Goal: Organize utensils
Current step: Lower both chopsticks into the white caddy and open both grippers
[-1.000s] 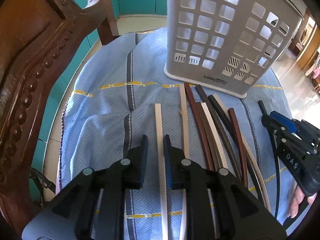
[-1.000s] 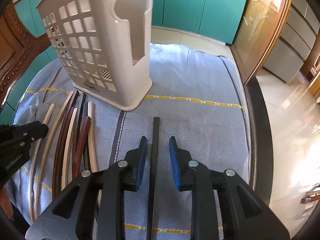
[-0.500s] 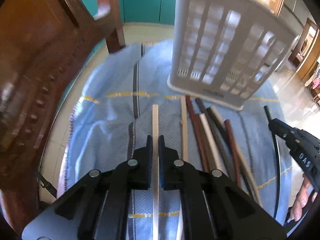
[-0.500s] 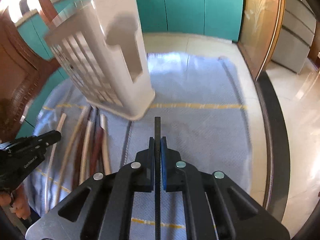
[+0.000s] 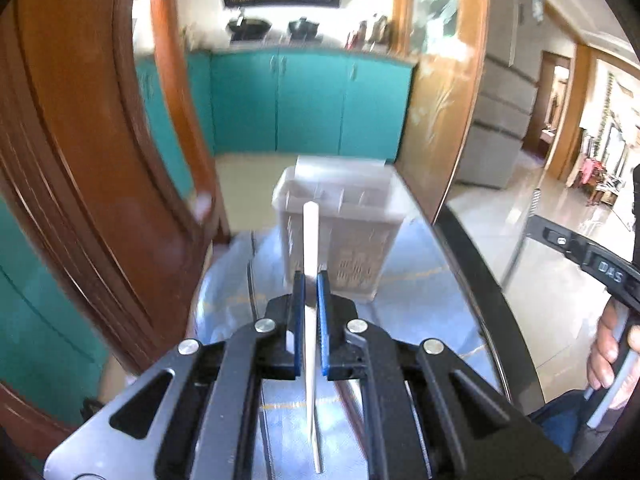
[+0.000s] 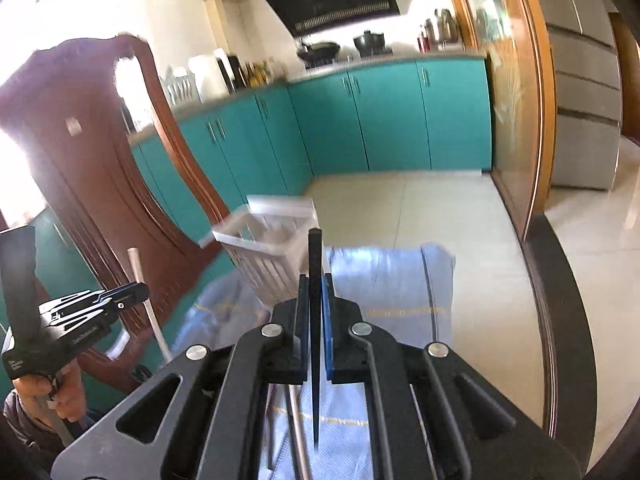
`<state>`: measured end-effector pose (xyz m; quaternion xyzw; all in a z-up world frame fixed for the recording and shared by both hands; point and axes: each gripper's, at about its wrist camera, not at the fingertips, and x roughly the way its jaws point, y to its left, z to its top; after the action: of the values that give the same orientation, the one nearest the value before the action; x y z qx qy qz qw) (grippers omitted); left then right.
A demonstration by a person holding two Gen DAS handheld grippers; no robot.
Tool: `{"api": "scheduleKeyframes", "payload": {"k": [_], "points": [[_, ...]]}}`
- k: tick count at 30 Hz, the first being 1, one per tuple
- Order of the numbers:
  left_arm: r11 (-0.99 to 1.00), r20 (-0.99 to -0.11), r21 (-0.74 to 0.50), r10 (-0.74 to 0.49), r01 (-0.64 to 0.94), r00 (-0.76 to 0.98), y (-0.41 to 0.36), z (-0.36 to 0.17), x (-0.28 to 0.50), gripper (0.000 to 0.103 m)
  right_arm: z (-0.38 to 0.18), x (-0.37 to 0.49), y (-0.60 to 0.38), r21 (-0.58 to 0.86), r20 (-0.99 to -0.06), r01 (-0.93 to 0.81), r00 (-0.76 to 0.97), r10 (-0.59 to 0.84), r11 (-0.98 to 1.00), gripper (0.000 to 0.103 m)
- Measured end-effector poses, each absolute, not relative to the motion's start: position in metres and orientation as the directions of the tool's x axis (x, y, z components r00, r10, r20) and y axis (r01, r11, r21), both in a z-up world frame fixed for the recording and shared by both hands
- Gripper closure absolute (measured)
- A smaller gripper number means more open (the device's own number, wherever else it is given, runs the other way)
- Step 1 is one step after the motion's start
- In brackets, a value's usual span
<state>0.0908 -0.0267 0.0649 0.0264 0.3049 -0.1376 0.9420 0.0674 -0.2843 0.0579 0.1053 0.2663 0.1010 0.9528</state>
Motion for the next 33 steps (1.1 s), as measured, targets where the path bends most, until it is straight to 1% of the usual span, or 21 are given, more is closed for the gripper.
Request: {"api": "scheduleKeyframes", "payload": {"k": [3, 6, 8, 10, 11, 13, 15, 17, 20, 22, 24, 27, 29, 33], "points": [[0.958, -0.484, -0.036, -0.267, 0.286, 0.833, -0.024, 0.111, 0.091, 0.096, 0.094, 0.077, -0.289, 0.298, -0.413, -0.156, 0.868, 0.275, 0.942, 0.096], [0.961, -0.405, -0.081, -0.276, 0.266, 0.872, -0.016, 0.147, 0.108, 0.096, 0.125, 0.092, -0.295, 0.336, -0.344, -0.166, 0.895, 0.285, 0.927, 0.096], [0.962, -0.365, -0.124, -0.273, 0.244, 0.89, -0.008, 0.161, 0.12, 0.096, 0.142, 0.106, -0.299, 0.378, -0.3, -0.172, 0.907, 0.296, 0.91, 0.096], [0.955, -0.338, -0.176, -0.288, 0.24, 0.896, -0.002, 0.171, 0.13, 0.096, 0.153, 0.117, -0.304, 0.433, -0.257, -0.18, 0.915, 0.313, 0.883, 0.096], [0.946, -0.32, -0.219, -0.301, 0.239, 0.898, 0.002, 0.175, 0.139, 0.096, 0.158, 0.123, -0.305, 0.454, -0.237, -0.177, 0.921, 0.31, 0.873, 0.096], [0.935, -0.298, -0.266, -0.31, 0.234, 0.903, 0.007, 0.177, 0.157, 0.096, 0.164, 0.131, -0.306, 0.471, -0.202, -0.159, 0.938, 0.282, 0.867, 0.096], [0.926, -0.282, -0.311, -0.304, 0.213, 0.91, 0.01, 0.174, 0.173, 0.096, 0.163, 0.138, -0.302, 0.454, -0.185, -0.114, 0.958, 0.219, 0.883, 0.096], [0.924, -0.269, -0.334, -0.282, 0.186, 0.921, 0.01, 0.164, 0.185, 0.096, 0.151, 0.149, -0.292, 0.406, -0.191, -0.081, 0.967, 0.171, 0.91, 0.096], [0.949, -0.323, -0.29, -0.217, 0.122, 0.921, -0.004, 0.14, 0.213, 0.096, 0.131, 0.167, -0.275, 0.326, -0.25, -0.051, 0.958, 0.138, 0.944, 0.096], [0.969, -0.375, -0.231, -0.172, 0.088, 0.911, -0.02, 0.119, 0.229, 0.096, 0.111, 0.176, -0.265, 0.281, -0.292, -0.045, 0.947, 0.13, 0.959, 0.096], [0.977, -0.412, -0.196, -0.162, 0.086, 0.897, -0.031, 0.102, 0.238, 0.096, 0.094, 0.181, -0.256, 0.238, -0.322, -0.047, 0.938, 0.125, 0.97, 0.096], [0.983, -0.436, -0.161, -0.15, 0.087, 0.887, -0.041, 0.085, 0.245, 0.096, 0.072, 0.182, -0.243, 0.175, -0.355, -0.049, 0.928, 0.11, 0.983, 0.096], [0.988, -0.448, -0.136, -0.13, 0.076, 0.884, -0.045, 0.075, 0.247, 0.096, 0.06, 0.179, -0.239, 0.159, -0.373, -0.058, 0.921, 0.115, 0.986, 0.096], [0.993, -0.468, -0.1, -0.106, 0.066, 0.877, -0.051, 0.061, 0.247, 0.096, 0.048, 0.171, -0.232, 0.115, -0.381, -0.064, 0.919, 0.103, 0.991, 0.096]]}}
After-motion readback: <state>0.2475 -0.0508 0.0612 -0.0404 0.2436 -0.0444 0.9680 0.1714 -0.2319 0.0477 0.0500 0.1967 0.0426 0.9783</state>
